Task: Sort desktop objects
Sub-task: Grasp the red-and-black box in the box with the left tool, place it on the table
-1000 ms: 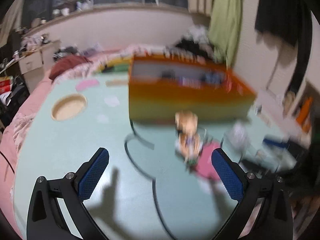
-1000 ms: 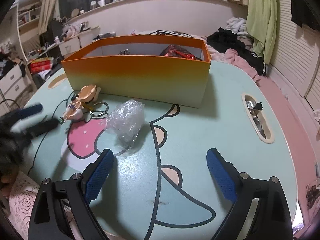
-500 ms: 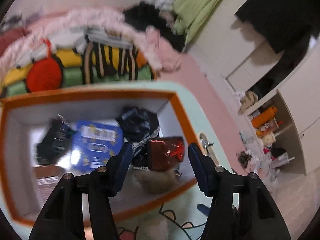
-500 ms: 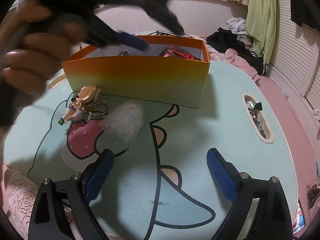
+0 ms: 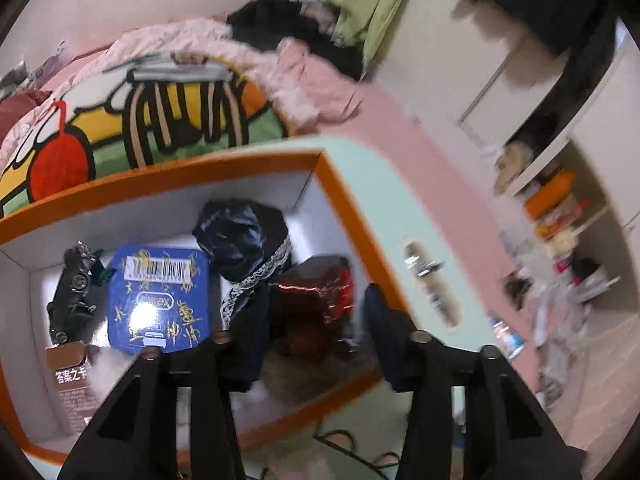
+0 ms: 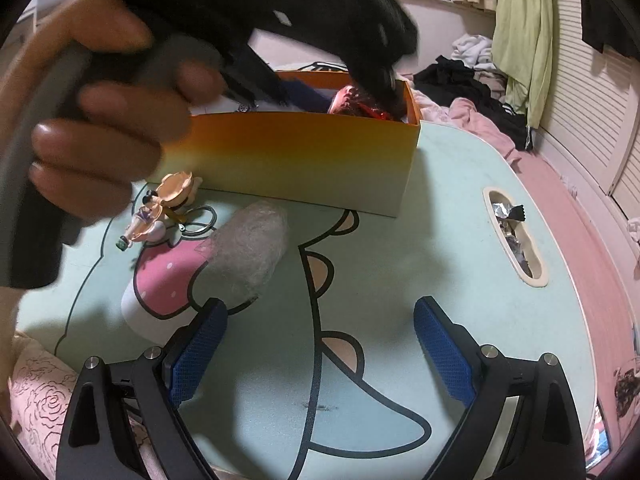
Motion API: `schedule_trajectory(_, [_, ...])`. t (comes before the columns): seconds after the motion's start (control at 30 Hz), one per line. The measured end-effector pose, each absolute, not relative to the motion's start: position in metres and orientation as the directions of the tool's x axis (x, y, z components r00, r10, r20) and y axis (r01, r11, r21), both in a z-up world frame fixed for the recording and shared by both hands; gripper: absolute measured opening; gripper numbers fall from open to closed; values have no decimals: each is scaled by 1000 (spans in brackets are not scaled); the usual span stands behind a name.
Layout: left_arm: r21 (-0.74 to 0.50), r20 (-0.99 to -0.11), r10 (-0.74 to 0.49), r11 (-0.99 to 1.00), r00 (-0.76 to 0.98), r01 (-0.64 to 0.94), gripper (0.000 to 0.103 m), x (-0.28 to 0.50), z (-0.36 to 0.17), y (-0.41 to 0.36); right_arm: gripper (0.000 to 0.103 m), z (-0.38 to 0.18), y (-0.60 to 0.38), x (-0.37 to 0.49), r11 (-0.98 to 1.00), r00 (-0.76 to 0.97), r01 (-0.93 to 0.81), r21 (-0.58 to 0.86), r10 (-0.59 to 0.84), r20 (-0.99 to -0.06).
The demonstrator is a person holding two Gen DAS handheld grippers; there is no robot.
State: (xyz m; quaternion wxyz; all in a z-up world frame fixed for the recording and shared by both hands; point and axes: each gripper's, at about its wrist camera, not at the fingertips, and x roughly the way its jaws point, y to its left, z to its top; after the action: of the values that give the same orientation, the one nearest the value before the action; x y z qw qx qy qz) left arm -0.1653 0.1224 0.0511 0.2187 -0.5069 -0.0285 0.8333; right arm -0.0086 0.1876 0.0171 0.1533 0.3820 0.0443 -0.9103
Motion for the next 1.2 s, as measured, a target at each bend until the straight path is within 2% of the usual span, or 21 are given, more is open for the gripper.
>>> schedule_trajectory(0.1, [-307, -807, 434, -887, -400, -344, 31, -162, 50, 119, 95, 17, 188, -11, -949, -660, 314, 39, -247, -709])
schedule_trajectory(0.13, [-356, -780, 482, -866, -399, -351, 29, -160, 55, 112, 95, 18, 188, -11, -949, -661, 314, 39, -248, -709])
schedule_trajectory(0.27, [-458, -645, 597, -802, -477, -383, 29, -133, 92, 80, 95, 18, 187, -11, -949, -661, 314, 39, -248, -708])
schedule_trajectory(0.4, [-477, -555, 632, -774, -541, -415, 29, -87, 120, 40, 95, 17, 187, -11, -949, -661, 314, 39, -248, -708])
schedule_trajectory(0.57, [-450, -575, 586, -809, -571, -377, 29, -37, 94, 1, 95, 17, 187, -10, -949, -662, 314, 38, -247, -708])
schedule_trajectory(0.7, [-452, -612, 544, -836, -575, -311, 29, -29, 48, -2, 95, 17, 187, -11, -949, -662, 314, 37, -246, -708])
schedule_trajectory(0.8, [-444, -624, 538, -841, -567, -309, 29, -33, 34, 5, 95, 17, 187, -11, -949, -662, 314, 38, -248, -708])
schedule_trajectory(0.83, [-453, -622, 544, -837, -563, -308, 32, -34, 34, 4, 95, 16, 187, -12, -949, -662, 314, 39, -248, -707])
schedule_trajectory(0.9, [-462, -600, 555, -828, -576, -318, 50, -28, 40, -1, 95, 17, 186, -11, -949, -662, 314, 41, -250, -707])
schedule_trajectory(0.93, [-444, -579, 540, -837, -610, -319, 71, -19, 45, -5, 95, 16, 187, -13, -949, -662, 314, 42, -250, -707])
schedule_trajectory(0.97, [-413, -569, 511, -855, -644, -313, 83, -11, 50, -8, 95, 16, 187, -12, -949, -662, 314, 41, -250, -707])
schedule_trajectory(1.03, [-304, -563, 423, -905, -710, -298, 84, 9, 57, -13, 95, 15, 187, -13, -949, -662, 313, 39, -248, -707])
schedule_trajectory(1.13, [-129, -623, 275, -959, -732, -251, 84, 29, 47, -9, 95, 15, 187, -12, -949, -663, 313, 40, -249, -706])
schedule_trajectory(1.2, [-93, -665, 232, -969, -710, -229, 84, 30, 29, -11, 95, 15, 188, -12, -949, -663, 314, 38, -248, -707])
